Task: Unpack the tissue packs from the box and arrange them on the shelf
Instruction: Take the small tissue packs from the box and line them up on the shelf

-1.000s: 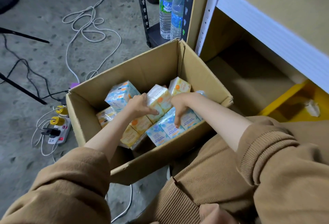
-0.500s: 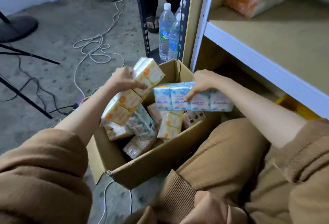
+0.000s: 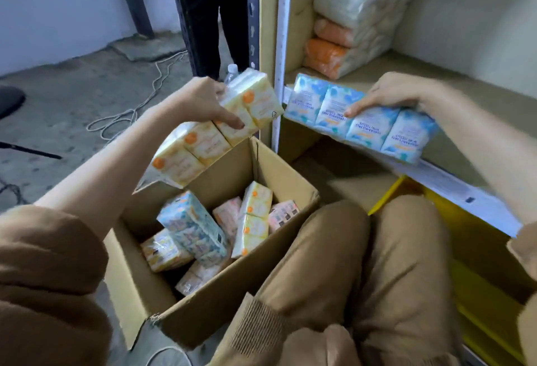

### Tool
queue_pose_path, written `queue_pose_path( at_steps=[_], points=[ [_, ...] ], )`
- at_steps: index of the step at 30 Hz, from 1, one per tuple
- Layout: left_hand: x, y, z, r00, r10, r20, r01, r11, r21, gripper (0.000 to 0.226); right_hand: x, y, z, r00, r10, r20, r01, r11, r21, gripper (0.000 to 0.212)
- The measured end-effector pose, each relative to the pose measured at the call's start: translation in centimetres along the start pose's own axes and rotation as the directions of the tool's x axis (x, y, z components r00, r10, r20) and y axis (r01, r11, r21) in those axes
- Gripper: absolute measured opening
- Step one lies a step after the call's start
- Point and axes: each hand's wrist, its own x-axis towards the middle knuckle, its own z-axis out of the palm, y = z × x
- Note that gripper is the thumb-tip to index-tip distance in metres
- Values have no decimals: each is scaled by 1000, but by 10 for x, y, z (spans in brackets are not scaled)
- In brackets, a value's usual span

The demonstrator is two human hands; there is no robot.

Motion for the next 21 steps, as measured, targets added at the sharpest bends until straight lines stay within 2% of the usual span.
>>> queue_pose_path(
  at_steps=[3,7,11,14,16,21],
  points=[
    [14,42,-15,993,120,-24,-119,992,37,60,-15,25,-32,995,59,-80,-53,996,73,63],
    [34,106,-13,970,243,-21,-239,963,125,69,-32,66,-56,974,144,-175,-124,985,121,58],
    [56,167,4,933,360,-20,-351,919,180,82,-48,113,-70,940,202,-274,-203,979,28,72],
    [69,209,22,898,440,-16,-424,874,238,90,-59,146,-77,900,251,-355,-255,966,36,60],
    [80,233,37,866,500,14,-482,828,285,90,-64,168,-78,880,278,-385,-281,959,50,57],
    [105,279,70,816,559,143,-569,738,362,83,-64,220,-75,830,333,-448,-333,940,81,70]
  ],
)
